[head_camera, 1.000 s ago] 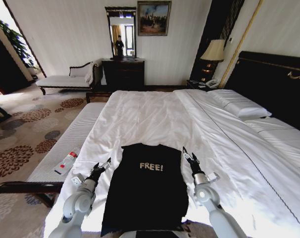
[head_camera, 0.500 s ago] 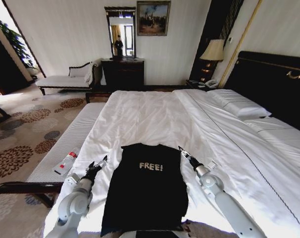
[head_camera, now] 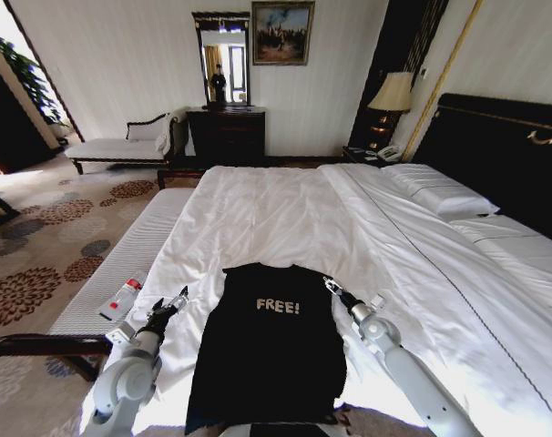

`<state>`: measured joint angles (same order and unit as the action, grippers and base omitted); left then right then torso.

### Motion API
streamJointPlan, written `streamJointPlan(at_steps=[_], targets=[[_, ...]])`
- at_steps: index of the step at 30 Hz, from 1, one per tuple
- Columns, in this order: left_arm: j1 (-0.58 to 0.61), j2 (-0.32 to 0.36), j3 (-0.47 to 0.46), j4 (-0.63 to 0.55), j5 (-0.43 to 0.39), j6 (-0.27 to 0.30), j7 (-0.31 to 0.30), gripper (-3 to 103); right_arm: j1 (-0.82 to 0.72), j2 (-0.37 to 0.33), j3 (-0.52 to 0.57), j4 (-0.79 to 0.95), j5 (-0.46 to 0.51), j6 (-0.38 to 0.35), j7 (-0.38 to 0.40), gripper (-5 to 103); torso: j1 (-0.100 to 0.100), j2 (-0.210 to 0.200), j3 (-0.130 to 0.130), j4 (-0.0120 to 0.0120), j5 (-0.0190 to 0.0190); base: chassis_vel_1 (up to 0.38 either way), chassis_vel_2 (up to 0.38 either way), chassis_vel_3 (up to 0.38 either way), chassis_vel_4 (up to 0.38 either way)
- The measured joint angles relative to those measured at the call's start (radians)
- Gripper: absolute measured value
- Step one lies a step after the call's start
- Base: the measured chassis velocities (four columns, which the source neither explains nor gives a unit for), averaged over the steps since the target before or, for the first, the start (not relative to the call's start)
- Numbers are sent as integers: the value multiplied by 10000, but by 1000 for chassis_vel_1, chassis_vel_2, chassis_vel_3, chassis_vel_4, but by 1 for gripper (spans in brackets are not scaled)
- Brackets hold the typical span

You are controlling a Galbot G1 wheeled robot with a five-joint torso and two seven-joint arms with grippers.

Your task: Fold the clothes on the bed.

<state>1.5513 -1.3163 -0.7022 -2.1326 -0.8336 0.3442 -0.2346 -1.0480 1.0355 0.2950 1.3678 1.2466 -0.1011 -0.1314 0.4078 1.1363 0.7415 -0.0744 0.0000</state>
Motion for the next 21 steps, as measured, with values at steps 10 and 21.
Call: streamJointPlan(at_steps=[10, 21], targets=[[-6, -301, 115, 138, 178, -18, -47, 100, 201, 117, -68, -397, -267, 172, -407, 77, 0, 0, 0, 0, 0, 0, 0, 0, 0], [108, -552, 323, -37, 413, -28, -109, 100, 119, 122, 64, -510, -639, 367, -478, 38, 0, 0, 0, 0, 1, 0, 0, 0, 0]])
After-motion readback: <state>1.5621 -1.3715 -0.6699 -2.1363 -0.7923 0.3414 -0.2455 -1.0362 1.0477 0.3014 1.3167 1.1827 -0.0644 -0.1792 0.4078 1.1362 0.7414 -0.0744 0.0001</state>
